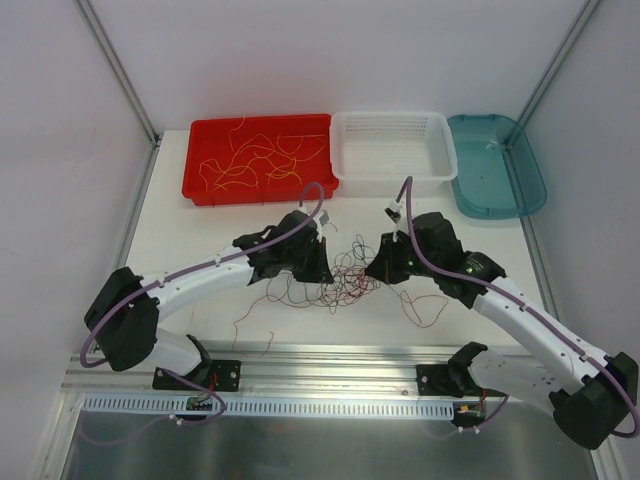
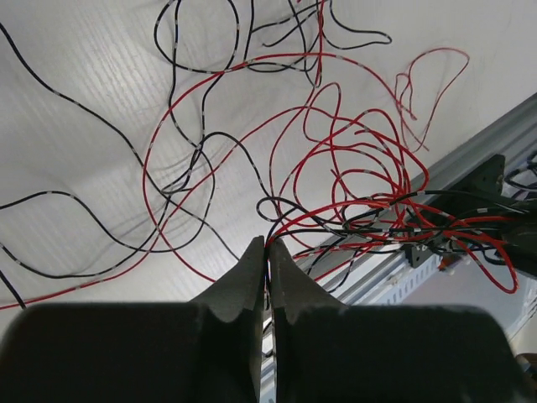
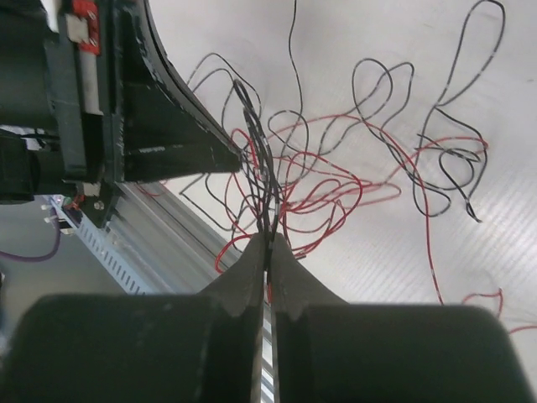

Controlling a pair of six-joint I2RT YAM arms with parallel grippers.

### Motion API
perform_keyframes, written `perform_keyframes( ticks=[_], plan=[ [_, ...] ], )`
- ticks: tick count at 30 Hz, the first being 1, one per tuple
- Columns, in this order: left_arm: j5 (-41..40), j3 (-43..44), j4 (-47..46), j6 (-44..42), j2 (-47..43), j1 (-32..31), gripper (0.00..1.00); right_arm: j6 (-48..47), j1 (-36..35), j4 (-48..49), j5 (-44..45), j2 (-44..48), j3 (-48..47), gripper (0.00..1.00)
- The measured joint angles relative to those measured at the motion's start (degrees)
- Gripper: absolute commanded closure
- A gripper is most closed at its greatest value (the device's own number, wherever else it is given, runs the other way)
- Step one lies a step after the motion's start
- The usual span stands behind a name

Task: Untangle the cables

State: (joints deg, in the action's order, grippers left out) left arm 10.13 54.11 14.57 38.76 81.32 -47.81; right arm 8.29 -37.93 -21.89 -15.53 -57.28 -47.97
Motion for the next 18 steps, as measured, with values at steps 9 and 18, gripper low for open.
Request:
perform_keyframes(
  ticks=[9,18],
  plan=[
    [1.2,-4.7,-2.8,3.0,-11.8,12.7,1.0,-1.2,4.8,-5.5,7.3,6.7,-0.1,0.99],
    [-8.1,-8.0,9.1,-0.9,-20.5,30.1,1.0,-1.4,18.8,-15.4,13.0,15.1,-0.4,0.99]
  ],
)
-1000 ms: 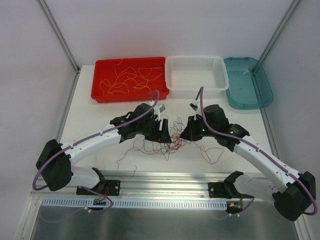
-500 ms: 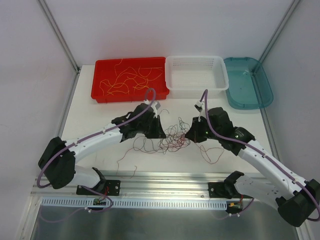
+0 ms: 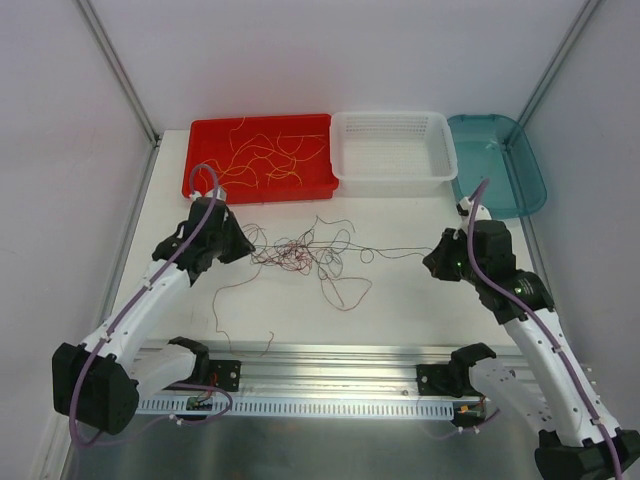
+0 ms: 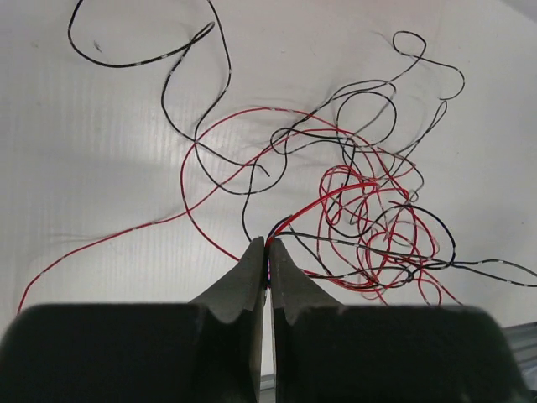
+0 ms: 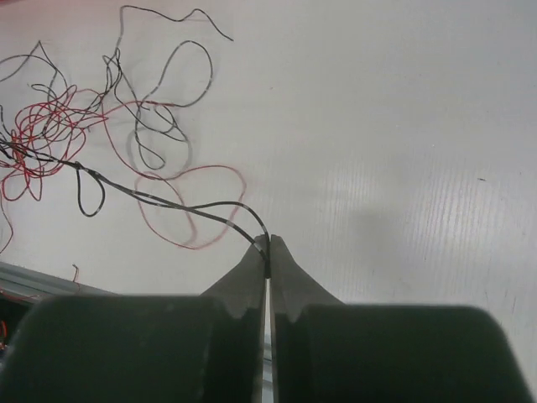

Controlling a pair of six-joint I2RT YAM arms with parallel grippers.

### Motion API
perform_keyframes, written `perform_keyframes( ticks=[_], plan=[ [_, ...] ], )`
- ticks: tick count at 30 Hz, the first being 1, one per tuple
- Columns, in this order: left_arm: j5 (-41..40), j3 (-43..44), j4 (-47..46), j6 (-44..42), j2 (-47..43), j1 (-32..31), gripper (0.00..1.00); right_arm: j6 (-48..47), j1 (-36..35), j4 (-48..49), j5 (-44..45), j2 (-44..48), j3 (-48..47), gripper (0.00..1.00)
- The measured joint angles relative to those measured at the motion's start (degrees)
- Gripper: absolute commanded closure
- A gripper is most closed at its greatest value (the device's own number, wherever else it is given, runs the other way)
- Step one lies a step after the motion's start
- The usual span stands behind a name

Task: Untangle the cables

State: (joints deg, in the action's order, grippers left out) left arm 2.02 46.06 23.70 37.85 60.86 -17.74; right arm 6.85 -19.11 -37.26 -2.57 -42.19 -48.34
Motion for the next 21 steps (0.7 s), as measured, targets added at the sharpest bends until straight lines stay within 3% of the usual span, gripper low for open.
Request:
perform_keyframes(
  ticks=[7,16,20,21],
  plan=[
    [-1.0,0.5,3.7,-3.8,-1.1,1.0,1.0,-0.1,1.2,-4.4,1.4,-2.1,-1.6,0.99],
    [-4.7,9.2,6.0,-11.6,-4.3,0.9,1.0,-1.3,6.5,-7.2,1.9,-3.2,-24.3,0.99],
    [-0.5,10.1,4.9,-14.9,-7.3,1.5,1.0,-1.6,7.3,-5.8,2.1,-3.1,-24.2,0.97],
    [1.3,9.6,4.7,-15.0,-7.3,1.8,1.0,-1.5,7.7,-5.4,2.5,-3.3,-22.7,0.93]
  ],
)
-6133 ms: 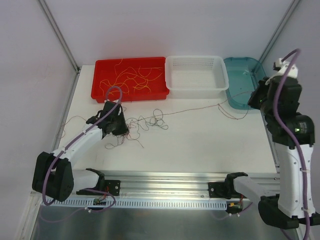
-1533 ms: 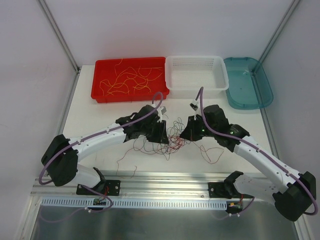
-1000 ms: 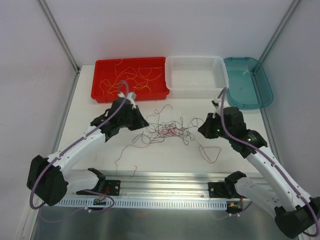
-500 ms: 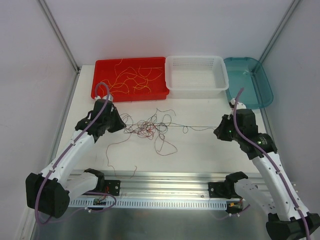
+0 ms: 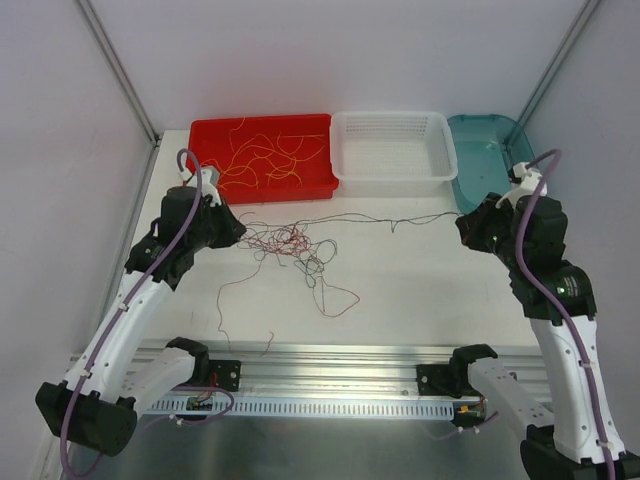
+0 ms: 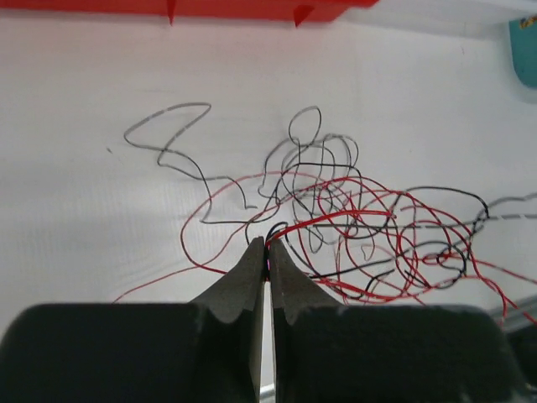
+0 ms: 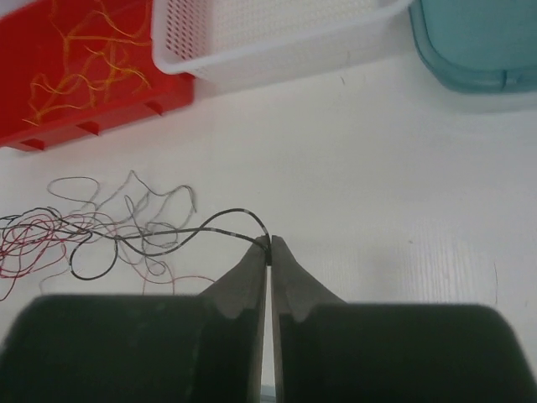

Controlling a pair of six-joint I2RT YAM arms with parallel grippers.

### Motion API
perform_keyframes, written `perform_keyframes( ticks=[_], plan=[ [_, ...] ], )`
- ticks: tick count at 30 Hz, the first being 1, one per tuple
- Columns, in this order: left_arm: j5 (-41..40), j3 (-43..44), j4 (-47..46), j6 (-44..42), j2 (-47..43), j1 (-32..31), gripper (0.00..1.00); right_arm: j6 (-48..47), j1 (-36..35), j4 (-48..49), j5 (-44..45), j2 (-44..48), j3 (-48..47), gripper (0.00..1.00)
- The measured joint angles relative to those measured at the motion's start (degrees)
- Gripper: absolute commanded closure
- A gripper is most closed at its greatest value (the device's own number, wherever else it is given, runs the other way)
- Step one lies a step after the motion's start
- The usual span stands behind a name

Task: Untangle the cables

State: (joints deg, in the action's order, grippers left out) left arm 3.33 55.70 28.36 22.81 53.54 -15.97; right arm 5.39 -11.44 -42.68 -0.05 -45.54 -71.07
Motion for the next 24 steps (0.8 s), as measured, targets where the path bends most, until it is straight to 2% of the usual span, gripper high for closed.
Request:
perform_keyframes(
  ticks=[1,3,9,13,17,18,24],
  plan=[
    [2.1,-0.9,-0.6,0.0,0.1,0.3,1.0,0.2,0.3,0.2,0.7,-0.4,1.9,0.85],
    [5.6,-3.4,-1.7,0.4,1.0,-0.2,1.0,0.8,0.8,0.8,1.8,-1.7,6.2,0.56],
    [10.2,-7.5,-2.8,4.0,9.3,-7.1,1.0,1.8,-1.4,0.0,3.0,-10.1,17.4,0.37],
    [11.3,-7.0,-4.0,7.0,12.6,-8.1,1.0,1.8,-10.2,1.4,1.9,-7.7,20.1,0.36],
    [11.5,-4.4,-4.4,8.6,15.1,-8.5,1.0,1.6,-17.8,8.3,-3.2,-7.5,20.0,0.4],
    [11.5,-3.9,-4.7,9.0,15.1,-8.5,1.0,1.5,-18.8,9.7,-4.3,-8.4,19.9,0.44],
    [9.1,-1.9,-5.4,11.9,14.2,-8.9,1.0,0.5,-28.1,18.5,-8.2,-21.3,19.0,0.43]
  ],
)
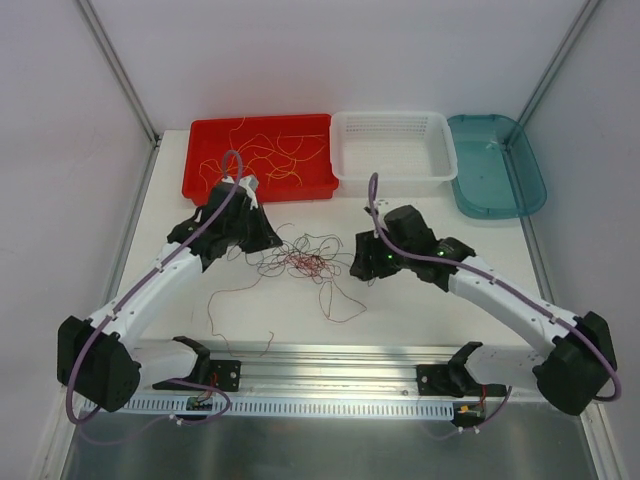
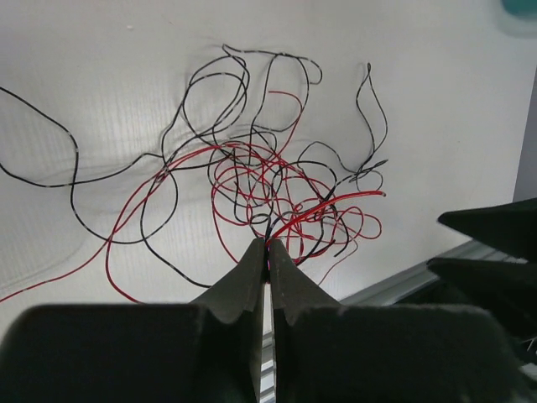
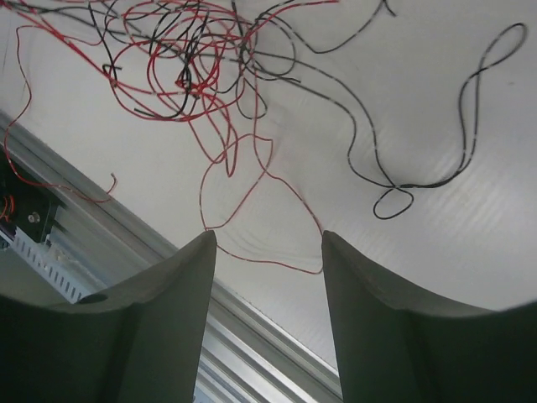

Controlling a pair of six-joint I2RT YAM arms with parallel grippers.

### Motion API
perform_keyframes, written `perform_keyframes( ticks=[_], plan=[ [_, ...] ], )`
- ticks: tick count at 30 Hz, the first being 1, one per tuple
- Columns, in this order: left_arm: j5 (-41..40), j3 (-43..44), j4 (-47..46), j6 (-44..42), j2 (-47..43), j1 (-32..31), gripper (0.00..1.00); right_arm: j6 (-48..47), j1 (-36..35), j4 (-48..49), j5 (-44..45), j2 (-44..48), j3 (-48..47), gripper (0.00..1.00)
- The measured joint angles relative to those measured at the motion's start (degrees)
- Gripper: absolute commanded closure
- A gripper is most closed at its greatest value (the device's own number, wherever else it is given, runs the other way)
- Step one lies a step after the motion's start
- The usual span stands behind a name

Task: Untangle the cables

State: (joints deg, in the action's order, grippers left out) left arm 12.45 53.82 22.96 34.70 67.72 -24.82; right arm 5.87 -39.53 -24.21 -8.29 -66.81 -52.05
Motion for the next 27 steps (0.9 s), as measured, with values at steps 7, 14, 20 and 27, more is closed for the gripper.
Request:
perform_keyframes(
  ticks=[7,14,20,27],
  plan=[
    [-5.6,2.7,-0.1,5.0,-1.5,0.0,1.0,0.8,-4.3,13.7,-0.6,-7.4,4.1,0.41],
    [-7.0,3.1,-0.2,7.9,-1.6,0.0,1.0,1.8,-5.5,24.0,-1.7,-17.7,5.0,0.42],
    [-7.2,3.1,-0.2,8.6,-2.7,0.0,1.0,3.3,-5.7,29.6,-1.6,-24.5,5.0,0.66],
    [-9.4,2.1,-0.2,8.5,-4.5,2.2,1.0,3.1,-5.5,27.6,1.7,-20.8,5.7,0.99]
  ],
)
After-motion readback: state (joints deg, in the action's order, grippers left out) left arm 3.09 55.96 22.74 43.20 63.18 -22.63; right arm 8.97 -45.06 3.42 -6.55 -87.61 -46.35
